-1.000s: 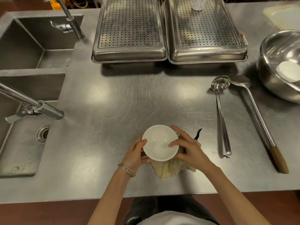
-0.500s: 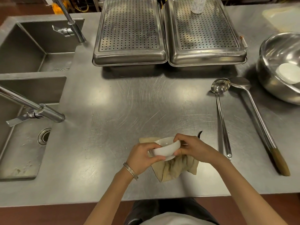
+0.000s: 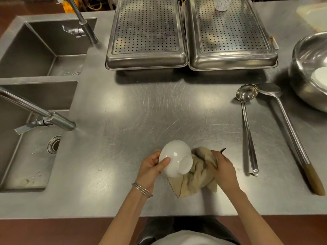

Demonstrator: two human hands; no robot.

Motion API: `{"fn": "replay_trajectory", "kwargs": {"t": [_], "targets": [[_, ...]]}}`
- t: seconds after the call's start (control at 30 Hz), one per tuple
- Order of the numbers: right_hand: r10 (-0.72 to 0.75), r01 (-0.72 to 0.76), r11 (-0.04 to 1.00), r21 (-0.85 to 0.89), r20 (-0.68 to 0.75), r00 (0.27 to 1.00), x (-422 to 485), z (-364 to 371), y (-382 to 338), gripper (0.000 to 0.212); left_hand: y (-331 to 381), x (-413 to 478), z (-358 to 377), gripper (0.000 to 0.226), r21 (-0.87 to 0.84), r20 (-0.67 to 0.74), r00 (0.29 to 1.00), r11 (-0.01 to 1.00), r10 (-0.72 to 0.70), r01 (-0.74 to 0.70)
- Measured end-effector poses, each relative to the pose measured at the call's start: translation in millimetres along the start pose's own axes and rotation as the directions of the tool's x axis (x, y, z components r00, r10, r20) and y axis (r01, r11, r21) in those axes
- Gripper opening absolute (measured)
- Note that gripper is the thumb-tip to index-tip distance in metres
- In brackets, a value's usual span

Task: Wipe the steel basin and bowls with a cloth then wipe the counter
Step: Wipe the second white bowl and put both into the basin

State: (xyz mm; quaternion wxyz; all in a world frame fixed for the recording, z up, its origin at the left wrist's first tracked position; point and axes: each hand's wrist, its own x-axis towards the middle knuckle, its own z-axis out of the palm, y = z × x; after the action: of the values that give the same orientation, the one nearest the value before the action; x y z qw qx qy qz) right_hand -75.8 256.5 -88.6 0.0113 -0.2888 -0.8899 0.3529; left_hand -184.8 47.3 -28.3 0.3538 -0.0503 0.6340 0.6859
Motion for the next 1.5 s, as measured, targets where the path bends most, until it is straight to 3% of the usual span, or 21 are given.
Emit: {"fn": "replay_trajectory", "kwargs": {"t": [0.1, 0.17, 0.27, 0.33, 0.53, 0.7, 0.83, 0.93, 1.1, 1.27, 1.4, 1.5], "targets": [[-0.016, 0.030, 0.978, 0.208, -0.066, 0.998, -2, -19, -22, 0.039, 0, -1, 2, 0.024, 0.063, -0.025, 0.999, 0.997, 0.044, -0.042], [-0.141, 0.163, 0.938, 0.306, -0.091, 0.986, -5, -32, -52, 0.038, 2, -2, 5, 0.021, 0.063, -0.038, 0.996, 0.995, 0.077, -0.075], [-0.377, 0.390, 0.897, 0.208, -0.104, 0.921, -5, -28, -90, 0.032, 5, -3, 13, 0.020, 0.043, -0.033, 0.993, 0.993, 0.115, -0.114], [-0.436, 0.447, 0.884, 0.139, -0.101, 0.894, -5, -15, -100, 0.033, 5, -5, 16, 0.023, 0.034, -0.035, 0.990, 0.990, 0.140, -0.139], [-0.214, 0.245, 0.941, 0.234, -0.147, 0.966, 19, -11, -92, 0.029, 5, -11, 12, 0.030, 0.034, -0.010, 0.987, 0.987, 0.158, -0.157], [-0.415, 0.447, 0.880, 0.161, -0.199, 0.888, 3, -11, -100, 0.032, 14, -6, 19, 0.018, -0.014, 0.007, 0.988, 0.988, 0.157, -0.157], [-0.214, 0.243, 0.916, 0.319, -0.124, 0.969, 15, -8, -94, 0.020, 11, -8, 12, 0.018, -0.021, 0.020, 0.984, 0.985, 0.174, -0.174], [-0.141, 0.177, 0.896, 0.408, -0.117, 0.983, 18, -17, -85, 0.015, 9, -10, 5, 0.027, -0.069, 0.001, 0.984, 0.982, 0.177, -0.176], [-0.289, 0.324, 0.842, 0.431, -0.146, 0.946, 13, -41, -82, 0.013, 21, 0, -1, 0.023, -0.028, 0.038, 0.981, 0.981, 0.192, -0.191], [-0.354, 0.369, 0.912, 0.181, -0.110, 0.929, 11, -22, -52, 0.021, 21, 7, -10, 0.044, -0.145, -0.003, 0.979, 0.968, 0.205, -0.203], [-0.218, 0.276, 0.869, 0.410, -0.184, 0.958, -2, -17, -52, 0.026, 16, 7, -12, 0.049, -0.107, 0.089, 0.981, 0.981, 0.172, -0.163], [-0.292, 0.313, 0.803, 0.507, -0.123, 0.949, 2, -24, -71, 0.019, 10, 4, -7, 0.047, -0.019, 0.224, 0.965, 0.990, 0.139, -0.138]]}}
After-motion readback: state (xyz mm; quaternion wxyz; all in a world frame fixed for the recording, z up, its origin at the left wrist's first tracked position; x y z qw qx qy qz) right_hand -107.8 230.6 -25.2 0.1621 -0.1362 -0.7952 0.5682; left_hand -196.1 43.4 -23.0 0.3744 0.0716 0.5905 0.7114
